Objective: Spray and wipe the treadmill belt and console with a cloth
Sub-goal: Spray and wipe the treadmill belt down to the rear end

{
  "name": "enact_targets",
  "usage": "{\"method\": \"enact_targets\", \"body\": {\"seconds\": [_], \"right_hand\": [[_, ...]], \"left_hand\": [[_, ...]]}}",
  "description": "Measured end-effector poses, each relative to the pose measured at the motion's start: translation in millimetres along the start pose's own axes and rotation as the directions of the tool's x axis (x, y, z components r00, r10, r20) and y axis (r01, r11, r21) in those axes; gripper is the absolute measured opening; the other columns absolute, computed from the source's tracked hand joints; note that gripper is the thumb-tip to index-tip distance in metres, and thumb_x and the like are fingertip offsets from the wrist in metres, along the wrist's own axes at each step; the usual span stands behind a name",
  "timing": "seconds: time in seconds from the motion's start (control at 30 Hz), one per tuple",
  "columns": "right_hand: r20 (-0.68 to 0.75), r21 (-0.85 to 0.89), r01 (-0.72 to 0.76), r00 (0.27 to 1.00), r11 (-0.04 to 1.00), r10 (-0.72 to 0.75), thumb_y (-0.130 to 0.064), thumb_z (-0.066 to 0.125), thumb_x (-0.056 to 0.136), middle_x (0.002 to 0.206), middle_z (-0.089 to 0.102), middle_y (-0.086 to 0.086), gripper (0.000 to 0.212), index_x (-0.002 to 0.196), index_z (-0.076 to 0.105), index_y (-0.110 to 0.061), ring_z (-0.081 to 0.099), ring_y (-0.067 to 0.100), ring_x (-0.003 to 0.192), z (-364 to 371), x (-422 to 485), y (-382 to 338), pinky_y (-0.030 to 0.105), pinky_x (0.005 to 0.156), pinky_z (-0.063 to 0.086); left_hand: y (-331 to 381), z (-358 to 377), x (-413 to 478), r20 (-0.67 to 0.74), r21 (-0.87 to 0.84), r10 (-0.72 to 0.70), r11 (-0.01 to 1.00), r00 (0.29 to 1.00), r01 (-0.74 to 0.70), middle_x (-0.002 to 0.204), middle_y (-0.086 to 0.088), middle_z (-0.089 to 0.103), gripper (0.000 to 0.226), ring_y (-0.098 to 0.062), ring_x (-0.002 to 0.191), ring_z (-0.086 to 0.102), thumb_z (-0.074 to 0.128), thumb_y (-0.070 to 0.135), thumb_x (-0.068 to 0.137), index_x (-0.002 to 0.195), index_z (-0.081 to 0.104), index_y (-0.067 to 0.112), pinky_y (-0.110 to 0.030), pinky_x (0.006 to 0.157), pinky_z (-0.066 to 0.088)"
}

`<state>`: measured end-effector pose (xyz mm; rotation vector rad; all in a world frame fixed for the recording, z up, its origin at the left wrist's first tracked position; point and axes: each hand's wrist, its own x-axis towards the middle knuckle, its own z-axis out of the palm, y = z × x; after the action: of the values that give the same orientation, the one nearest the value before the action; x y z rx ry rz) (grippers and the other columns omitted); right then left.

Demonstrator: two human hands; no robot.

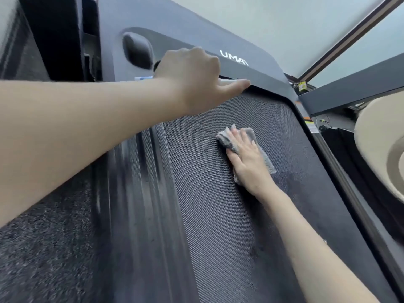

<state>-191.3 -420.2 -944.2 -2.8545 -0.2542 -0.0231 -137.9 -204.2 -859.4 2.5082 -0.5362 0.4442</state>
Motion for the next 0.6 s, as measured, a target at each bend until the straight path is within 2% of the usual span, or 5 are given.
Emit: {"method": "enact_targets", "body": {"seconds": [0.13, 0.3, 0.37, 0.5, 0.6], "right_hand": [[0.025, -0.032, 0.120, 0.993, 0.992, -0.119, -0.051, 0.024, 0.094, 0.153, 0.007, -0.021, 0.056, 0.147, 0.014, -0.037, -0.004, 0.000, 0.145, 3, -8, -4, 0.023, 0.116, -0.008], [-0.064, -0.052, -0.321, 0.946, 0.946, 0.318, -0.032, 0.033, 0.102, 0.160, 0.011, -0.001, 0.050, 0.150, 0.022, -0.024, 0.003, 0.016, 0.148, -10, 59, 48, 0.038, 0.119, -0.002], [-0.073, -0.064, -0.377, 0.925, 0.924, 0.372, -0.029, 0.034, 0.102, 0.161, 0.010, 0.000, 0.051, 0.151, 0.021, -0.023, 0.002, 0.019, 0.148, -8, 69, 39, 0.039, 0.118, -0.002], [-0.034, 0.005, -0.020, 0.999, 1.000, 0.020, -0.037, 0.033, 0.097, 0.159, 0.011, -0.007, 0.055, 0.150, 0.022, -0.027, -0.003, 0.011, 0.147, 7, 18, -15, 0.032, 0.118, -0.007], [0.055, 0.001, 0.201, 0.978, 0.980, -0.200, -0.044, 0.025, 0.094, 0.156, 0.007, -0.018, 0.056, 0.147, 0.012, -0.036, -0.007, 0.001, 0.145, 10, -26, -29, 0.022, 0.116, -0.011]], "left_hand": [[2, 5, 2, -0.003, 0.001, 0.017, 1.000, 1.000, -0.017, 0.057, -0.006, 0.040, 0.073, -0.025, 0.061, 0.040, 0.030, 0.073, 0.086, 0.052, 0.041, 0.010, -0.032, 0.064, 0.033], [-1, 3, 2, 0.008, 0.014, 0.009, 1.000, 1.000, -0.009, 0.059, -0.007, 0.040, 0.073, -0.028, 0.068, 0.045, 0.029, 0.074, 0.084, 0.053, 0.043, 0.010, -0.032, 0.065, 0.034], [-1, 2, 1, 0.001, 0.012, -0.004, 1.000, 1.000, 0.004, 0.059, -0.007, 0.041, 0.073, -0.029, 0.068, 0.045, 0.029, 0.074, 0.084, 0.053, 0.044, 0.010, -0.032, 0.065, 0.034], [4, 4, -1, -0.004, -0.003, -0.001, 1.000, 1.000, 0.001, 0.058, -0.006, 0.041, 0.074, -0.027, 0.066, 0.045, 0.029, 0.075, 0.083, 0.053, 0.045, 0.010, -0.032, 0.064, 0.034], [7, 9, -5, 0.001, 0.017, 0.028, 0.999, 1.000, -0.028, 0.056, -0.004, 0.041, 0.072, -0.027, 0.064, 0.044, 0.028, 0.075, 0.083, 0.052, 0.045, 0.012, -0.031, 0.062, 0.031]]}}
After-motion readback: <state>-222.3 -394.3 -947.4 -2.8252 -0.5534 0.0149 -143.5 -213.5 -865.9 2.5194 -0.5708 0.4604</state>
